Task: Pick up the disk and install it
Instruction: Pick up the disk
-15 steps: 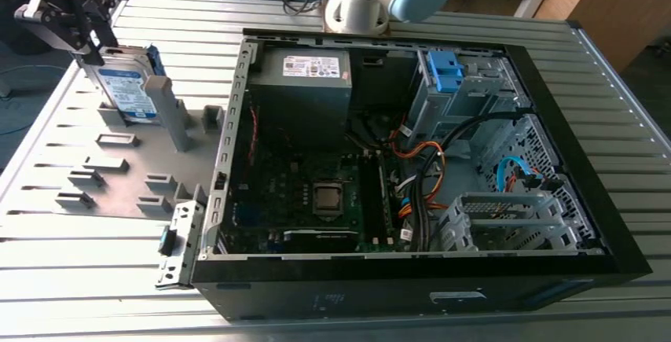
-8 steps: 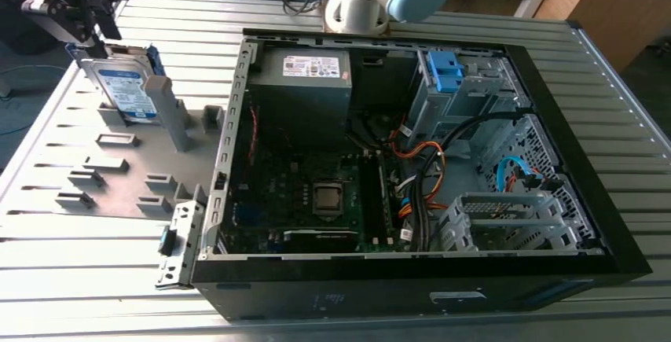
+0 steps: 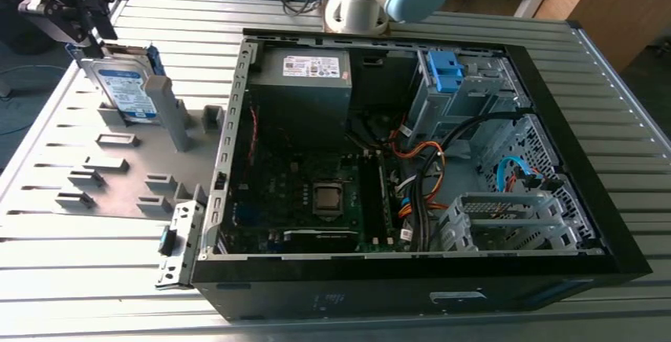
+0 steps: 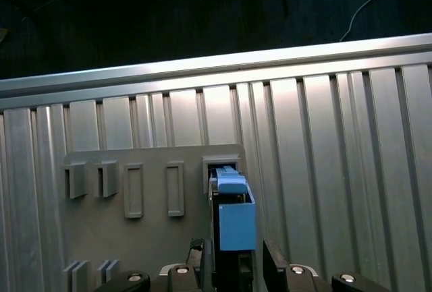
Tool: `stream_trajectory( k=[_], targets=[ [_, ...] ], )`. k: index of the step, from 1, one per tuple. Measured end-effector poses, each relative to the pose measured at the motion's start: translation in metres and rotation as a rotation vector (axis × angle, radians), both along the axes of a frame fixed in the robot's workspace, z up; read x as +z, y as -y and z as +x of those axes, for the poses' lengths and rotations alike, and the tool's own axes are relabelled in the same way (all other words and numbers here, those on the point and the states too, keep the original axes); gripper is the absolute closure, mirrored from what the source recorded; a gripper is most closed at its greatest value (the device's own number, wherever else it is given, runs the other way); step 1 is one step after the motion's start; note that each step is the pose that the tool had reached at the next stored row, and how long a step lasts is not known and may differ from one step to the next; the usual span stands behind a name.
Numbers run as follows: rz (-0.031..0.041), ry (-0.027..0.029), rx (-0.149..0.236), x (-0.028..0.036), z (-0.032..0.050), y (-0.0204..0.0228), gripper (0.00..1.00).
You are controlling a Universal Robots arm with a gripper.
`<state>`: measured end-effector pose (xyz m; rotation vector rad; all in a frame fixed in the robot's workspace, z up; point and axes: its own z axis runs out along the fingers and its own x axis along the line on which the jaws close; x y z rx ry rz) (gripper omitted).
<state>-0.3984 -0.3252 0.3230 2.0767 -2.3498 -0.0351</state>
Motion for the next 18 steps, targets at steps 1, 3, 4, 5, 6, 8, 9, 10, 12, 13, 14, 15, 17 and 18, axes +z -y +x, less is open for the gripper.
stream_trajectory(
  k=[1, 3, 4, 5, 6, 8, 9, 10, 12, 13, 14, 15, 17, 18],
  targets=[
    [0.0001, 0.0002, 0.006, -0.0008, -0.0005, -0.0002, 0.53],
    [-0.0001, -0.0001, 0.025, -0.002, -0.0008, -0.0002, 0.53],
    [-0.0001, 0.0, 0.041, -0.0028, -0.0008, -0.0002, 0.53],
    [-0.0002, 0.0, 0.056, -0.0035, -0.0008, -0.0003, 0.53],
    [-0.0004, -0.0002, 0.07, -0.004, -0.0008, -0.0003, 0.53],
    [-0.0007, -0.0003, 0.075, -0.0056, -0.0009, -0.0014, 0.53],
    [-0.0007, 0.0, 0.075, -0.0069, -0.0009, -0.0017, 0.53],
    [-0.0007, -0.0001, 0.075, -0.0085, -0.0009, -0.0021, 0.53],
    [-0.0008, -0.0002, 0.075, -0.0116, -0.0008, -0.0027, 0.53],
    [-0.0008, -0.0001, 0.076, -0.0134, -0.0008, -0.0029, 0.53],
    [-0.0008, -0.0001, 0.076, -0.0153, -0.0008, -0.0032, 0.53],
    [-0.0008, -0.0002, 0.075, -0.017, -0.0009, -0.0035, 0.53],
    [-0.0007, 0.0, 0.075, -0.0205, -0.0016, -0.004, 0.53],
    [-0.0008, 0.0, 0.075, -0.0218, -0.0023, -0.0043, 0.53]
  ],
)
